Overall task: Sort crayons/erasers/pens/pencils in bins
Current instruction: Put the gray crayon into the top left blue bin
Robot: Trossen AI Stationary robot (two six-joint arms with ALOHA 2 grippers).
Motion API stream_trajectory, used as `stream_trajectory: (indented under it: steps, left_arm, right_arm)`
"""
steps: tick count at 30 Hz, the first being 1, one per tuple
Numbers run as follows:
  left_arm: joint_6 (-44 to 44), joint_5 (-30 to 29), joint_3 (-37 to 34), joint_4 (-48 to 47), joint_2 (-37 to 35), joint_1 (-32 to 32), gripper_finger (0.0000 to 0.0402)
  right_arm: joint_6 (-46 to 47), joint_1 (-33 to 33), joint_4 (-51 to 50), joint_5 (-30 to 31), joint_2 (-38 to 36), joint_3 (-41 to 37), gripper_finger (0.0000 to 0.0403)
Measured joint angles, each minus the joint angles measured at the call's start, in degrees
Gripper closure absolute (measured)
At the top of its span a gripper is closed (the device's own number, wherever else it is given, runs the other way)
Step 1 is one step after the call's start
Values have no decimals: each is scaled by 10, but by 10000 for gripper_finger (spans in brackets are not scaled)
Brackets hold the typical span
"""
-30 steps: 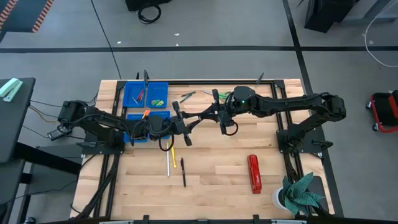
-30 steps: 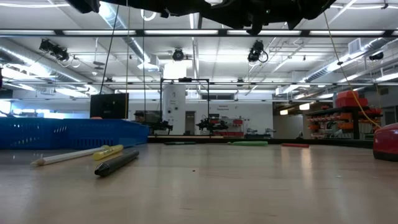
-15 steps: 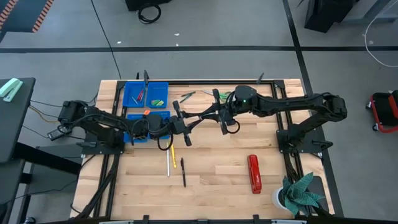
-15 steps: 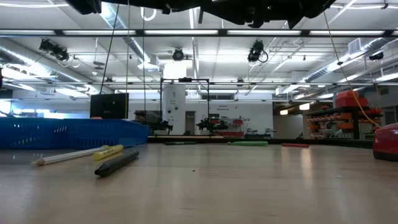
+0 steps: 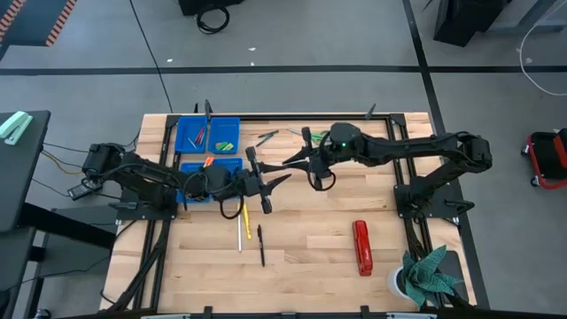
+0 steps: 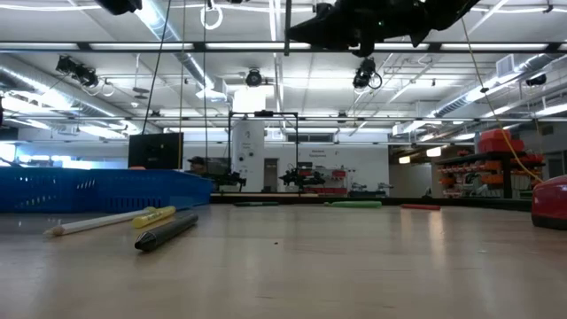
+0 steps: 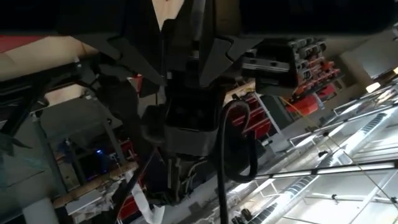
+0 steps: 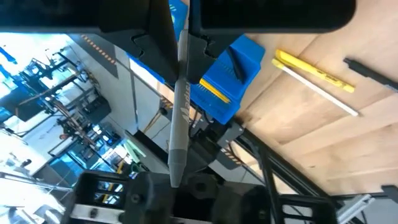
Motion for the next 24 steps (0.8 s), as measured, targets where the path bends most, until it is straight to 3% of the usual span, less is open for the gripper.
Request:
stream_trajectory:
  steps: [24]
  left_arm:
    - [-2,-17,-2,-49,0,1,276]
  right_arm:
    - [-5,16,7,-7,-2,0,373]
